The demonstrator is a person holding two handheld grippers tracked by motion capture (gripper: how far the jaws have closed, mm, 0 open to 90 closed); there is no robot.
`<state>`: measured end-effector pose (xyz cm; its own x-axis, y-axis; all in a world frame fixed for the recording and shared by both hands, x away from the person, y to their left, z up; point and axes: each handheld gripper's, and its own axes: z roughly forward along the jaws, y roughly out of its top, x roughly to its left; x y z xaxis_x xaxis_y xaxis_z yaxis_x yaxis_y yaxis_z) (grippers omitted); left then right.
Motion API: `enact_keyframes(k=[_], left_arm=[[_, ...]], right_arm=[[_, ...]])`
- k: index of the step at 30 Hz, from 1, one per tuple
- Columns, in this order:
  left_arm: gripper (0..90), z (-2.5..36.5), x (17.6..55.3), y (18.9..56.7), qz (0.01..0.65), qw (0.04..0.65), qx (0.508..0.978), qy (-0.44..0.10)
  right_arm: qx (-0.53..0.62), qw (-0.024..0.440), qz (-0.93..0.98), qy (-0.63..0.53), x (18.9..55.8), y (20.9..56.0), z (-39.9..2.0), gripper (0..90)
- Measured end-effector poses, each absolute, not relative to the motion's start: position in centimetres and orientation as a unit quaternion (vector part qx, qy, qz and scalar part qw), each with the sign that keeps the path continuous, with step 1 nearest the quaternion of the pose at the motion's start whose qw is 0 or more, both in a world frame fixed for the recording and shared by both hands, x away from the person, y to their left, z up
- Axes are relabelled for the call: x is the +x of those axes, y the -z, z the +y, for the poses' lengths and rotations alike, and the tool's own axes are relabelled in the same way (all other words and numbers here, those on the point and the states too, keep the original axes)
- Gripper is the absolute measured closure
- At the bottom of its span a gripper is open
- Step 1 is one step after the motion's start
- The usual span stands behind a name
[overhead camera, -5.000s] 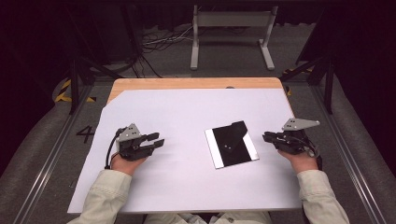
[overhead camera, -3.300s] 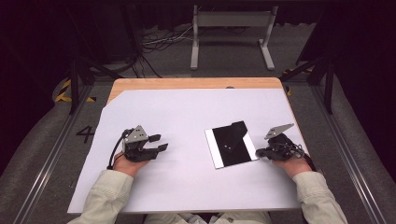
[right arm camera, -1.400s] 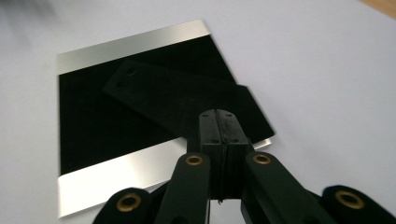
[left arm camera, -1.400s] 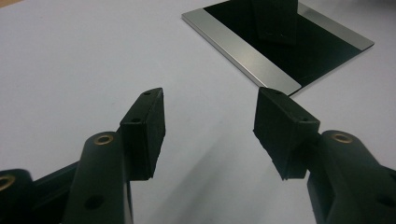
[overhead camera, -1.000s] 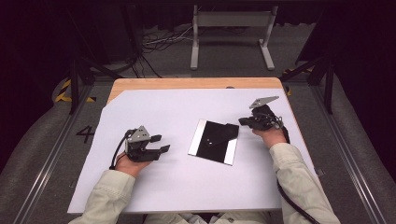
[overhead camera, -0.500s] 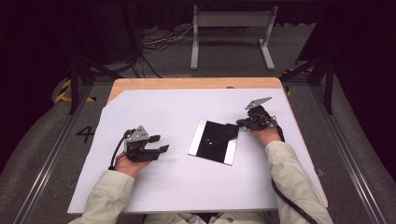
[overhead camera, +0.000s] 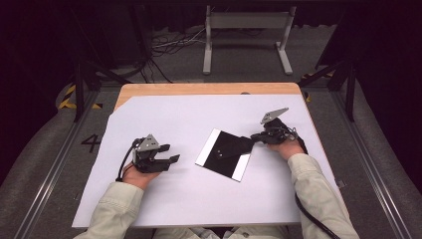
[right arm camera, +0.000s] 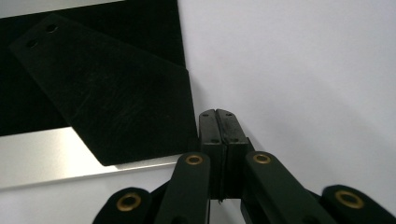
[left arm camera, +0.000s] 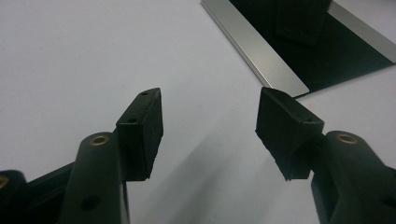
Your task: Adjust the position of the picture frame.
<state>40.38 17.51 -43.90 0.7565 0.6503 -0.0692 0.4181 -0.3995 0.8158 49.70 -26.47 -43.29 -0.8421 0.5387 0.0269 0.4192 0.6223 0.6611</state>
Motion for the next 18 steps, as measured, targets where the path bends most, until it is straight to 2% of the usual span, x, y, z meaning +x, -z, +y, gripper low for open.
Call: enact_keyframes(k=[6,13,18], left_arm=[[43.5,17.9,40.5,43.8,0.336,0.437,0.824,-0.129],[52.3,18.0,40.5,43.5,0.351,0.420,0.829,-0.119],[67.9,17.9,40.5,43.5,0.361,0.395,0.837,-0.117]], right_arm=[[0.237,0.083,0.913,-0.322,48.1,43.0,-25.8,90.0],[0.207,0.080,0.926,-0.304,45.8,42.8,-25.0,90.0],[0.199,0.086,0.929,-0.299,44.4,42.7,-24.5,90.0]])
